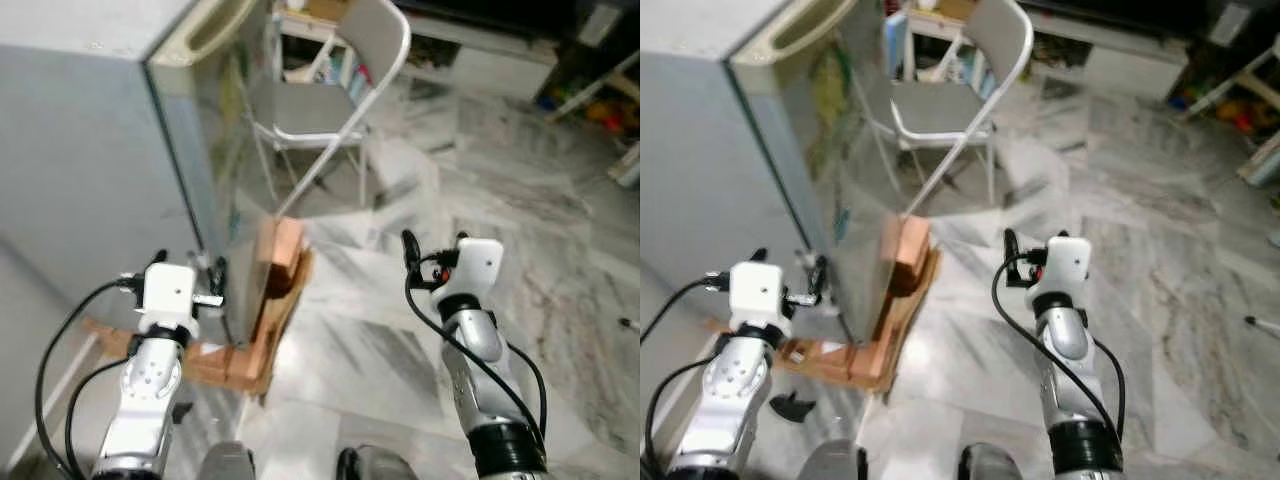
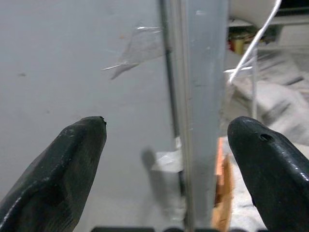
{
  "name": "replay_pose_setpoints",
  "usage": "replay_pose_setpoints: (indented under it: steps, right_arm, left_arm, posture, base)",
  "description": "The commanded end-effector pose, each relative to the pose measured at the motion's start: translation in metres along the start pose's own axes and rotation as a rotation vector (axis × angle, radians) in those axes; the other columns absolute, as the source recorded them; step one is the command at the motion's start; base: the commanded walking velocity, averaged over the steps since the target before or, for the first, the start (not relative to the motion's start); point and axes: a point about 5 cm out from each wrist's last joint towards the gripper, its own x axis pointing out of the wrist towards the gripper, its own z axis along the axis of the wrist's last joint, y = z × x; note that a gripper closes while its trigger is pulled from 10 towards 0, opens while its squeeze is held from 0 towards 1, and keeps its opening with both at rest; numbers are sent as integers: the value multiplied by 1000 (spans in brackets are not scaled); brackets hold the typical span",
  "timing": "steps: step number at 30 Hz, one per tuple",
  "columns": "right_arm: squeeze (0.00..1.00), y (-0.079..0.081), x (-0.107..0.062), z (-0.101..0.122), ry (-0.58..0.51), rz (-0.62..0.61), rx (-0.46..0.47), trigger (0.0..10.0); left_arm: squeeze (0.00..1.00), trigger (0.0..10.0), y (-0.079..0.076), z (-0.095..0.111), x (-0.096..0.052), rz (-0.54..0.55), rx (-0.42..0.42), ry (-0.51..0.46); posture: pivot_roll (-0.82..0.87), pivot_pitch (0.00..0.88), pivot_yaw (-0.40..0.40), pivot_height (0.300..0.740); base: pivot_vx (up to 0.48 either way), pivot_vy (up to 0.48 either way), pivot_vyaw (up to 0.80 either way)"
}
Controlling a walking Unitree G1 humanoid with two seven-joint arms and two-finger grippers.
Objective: Restocking fridge
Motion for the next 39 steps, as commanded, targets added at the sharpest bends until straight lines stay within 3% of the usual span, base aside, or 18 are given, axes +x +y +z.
replay_pose_setpoints:
  steps: [1,8,11,13,16,22,28,39]
  right_arm:
    - [0,-15,-3,0,6,-44,-23,10000]
    - [0,-13,-5,-2,18,-33,-24,10000]
    - [0,-13,-8,-9,74,-18,-45,10000]
    - [0,-13,-11,-16,123,-8,-70,10000]
    - [0,-14,-12,-13,106,-6,-66,10000]
    - [0,-15,-14,-12,105,0,-81,10000]
    - [0,-15,-15,-11,108,3,-86,10000]
    - [0,-15,-18,-11,116,5,-93,10000]
  left_arm:
    - [0,10000,-11,5,1,-22,-8,-17]
    - [0,10000,-17,9,7,-74,-50,-23]
    - [0,10000,-18,11,12,-84,-46,-28]
    - [0,10000,-15,12,19,-65,-29,-34]
    - [0,10000,-4,11,31,4,-30,-27]
    - [0,10000,7,13,49,40,-45,-21]
    - [0,10000,11,19,66,54,-47,-37]
    - [0,10000,14,19,82,77,-37,-33]
  posture:
    - [84,77,-64,740]
    - [79,79,-68,740]
    - [70,81,-72,740]
    - [63,83,-72,740]
    - [47,86,-75,740]
    - [33,86,-75,740]
    - [22,89,-74,740]
    - [13,90,-72,740]
  base:
    - [0,0,0]
    - [0,0,0]
    - [0,0,0]
    - [0,0,0]
    - [0,0,0]
    - [0,0,0]
    - [0,0,0]
    - [0,0,0]
